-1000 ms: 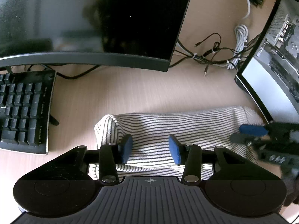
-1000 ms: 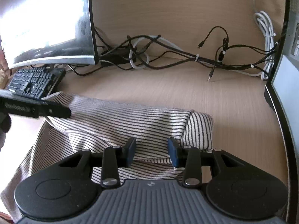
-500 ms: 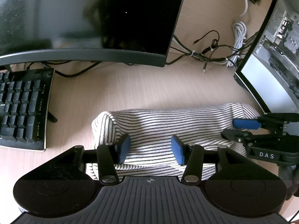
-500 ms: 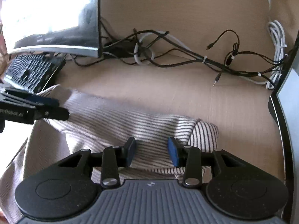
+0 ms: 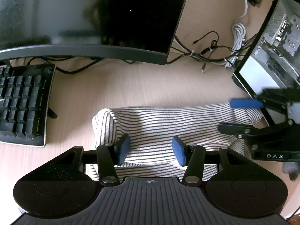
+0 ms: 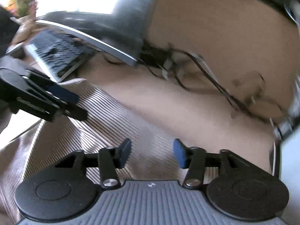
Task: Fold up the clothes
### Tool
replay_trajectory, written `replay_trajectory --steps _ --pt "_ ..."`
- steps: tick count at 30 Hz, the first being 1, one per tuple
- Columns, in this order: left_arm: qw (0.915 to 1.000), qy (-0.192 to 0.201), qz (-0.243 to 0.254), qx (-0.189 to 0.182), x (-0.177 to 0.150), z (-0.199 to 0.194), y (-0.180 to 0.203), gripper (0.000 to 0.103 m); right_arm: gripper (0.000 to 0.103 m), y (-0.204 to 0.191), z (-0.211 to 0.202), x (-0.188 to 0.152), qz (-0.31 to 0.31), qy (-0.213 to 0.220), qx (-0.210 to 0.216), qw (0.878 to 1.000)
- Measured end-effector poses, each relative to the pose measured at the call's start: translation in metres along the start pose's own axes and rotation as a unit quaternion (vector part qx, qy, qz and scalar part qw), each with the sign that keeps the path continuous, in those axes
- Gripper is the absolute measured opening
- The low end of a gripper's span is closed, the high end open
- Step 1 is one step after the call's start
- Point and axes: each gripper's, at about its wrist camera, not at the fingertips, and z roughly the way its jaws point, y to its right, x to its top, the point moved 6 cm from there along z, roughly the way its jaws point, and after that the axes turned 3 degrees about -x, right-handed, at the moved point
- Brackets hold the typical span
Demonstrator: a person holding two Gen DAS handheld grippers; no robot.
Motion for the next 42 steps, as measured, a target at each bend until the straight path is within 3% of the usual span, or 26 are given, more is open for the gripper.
replay_trajectory --steps 4,8,10,11,12,14,17,20,22,24,27,29,32,36,37,38,40,42 --pt "0.9997 -0.002 -0.008 -0.021 -0.005 -0.005 -0.005 0.058 0.074 -0.012 0.023 0.021 -0.039 0.021 0.057 0.997" --pt "0.9990 0.000 -0.028 -0.035 -0.006 -0.021 -0.012 0.061 0.077 -0.022 0.064 0.022 -0.044 -0.024 0.115 0.992" --pt "0.9987 0.011 -0.038 -0.034 -0.004 -0.033 -0.018 0.064 0.074 -0.019 0.069 0.024 -0.016 -0.030 0.128 0.991" --pt "0.9983 0.016 -0.047 -0.031 -0.002 -0.037 -0.022 0.070 0.063 -0.018 0.067 0.024 -0.004 -0.031 0.130 0.991" --pt "0.9978 0.022 -0.056 -0.029 -0.001 -0.041 -0.025 0.075 0.056 -0.019 0.062 0.024 0.001 -0.026 0.124 0.992" --pt "0.9970 0.026 -0.070 -0.021 0.002 -0.042 -0.031 0.075 0.035 -0.027 0.044 0.020 -0.014 -0.006 0.098 0.995" --pt "0.9956 0.026 -0.090 -0.006 0.003 -0.038 -0.037 0.076 0.027 -0.041 0.015 0.012 -0.035 0.024 0.069 0.997" --pt "0.9951 0.015 -0.097 0.014 -0.001 -0.027 -0.037 0.075 0.026 -0.069 0.002 -0.010 -0.092 0.034 0.027 0.995" --pt "0.9951 0.016 -0.093 0.030 -0.004 -0.027 -0.035 0.066 0.027 -0.084 0.003 -0.025 -0.116 0.031 0.008 0.993" --pt "0.9949 0.026 -0.086 0.046 -0.006 -0.035 -0.033 0.049 0.028 -0.095 0.002 -0.034 -0.142 0.037 -0.014 0.989" --pt "0.9939 0.073 -0.057 0.059 0.002 -0.058 -0.024 0.039 0.028 -0.096 -0.001 -0.036 -0.154 0.036 -0.025 0.987" --pt "0.9949 0.082 -0.038 0.046 0.009 -0.062 -0.015 0.038 0.028 -0.094 -0.001 -0.036 -0.152 0.035 -0.025 0.987" --pt "0.9981 0.049 -0.025 0.027 0.006 -0.040 -0.011 0.038 0.028 -0.093 -0.002 -0.034 -0.154 0.033 -0.023 0.987" --pt "0.9984 0.018 -0.034 0.041 -0.006 -0.015 -0.023 0.037 0.034 -0.073 -0.007 -0.017 -0.085 0.021 0.035 0.996" --pt "0.9984 0.017 -0.039 0.038 -0.007 -0.016 -0.025 0.037 0.041 -0.064 -0.010 -0.010 -0.057 0.021 0.058 0.997" --pt "0.9983 0.017 -0.043 0.034 -0.007 -0.017 -0.027 0.037 0.055 -0.057 -0.010 -0.002 -0.037 0.022 0.076 0.996" --pt "0.9982 0.016 -0.050 0.031 -0.009 -0.018 -0.032 0.037 0.069 -0.043 -0.009 0.013 0.000 0.022 0.110 0.994" --pt "0.9979 0.017 -0.057 0.028 -0.013 -0.018 -0.035 0.036 0.069 -0.044 0.012 0.018 -0.013 0.005 0.115 0.993"
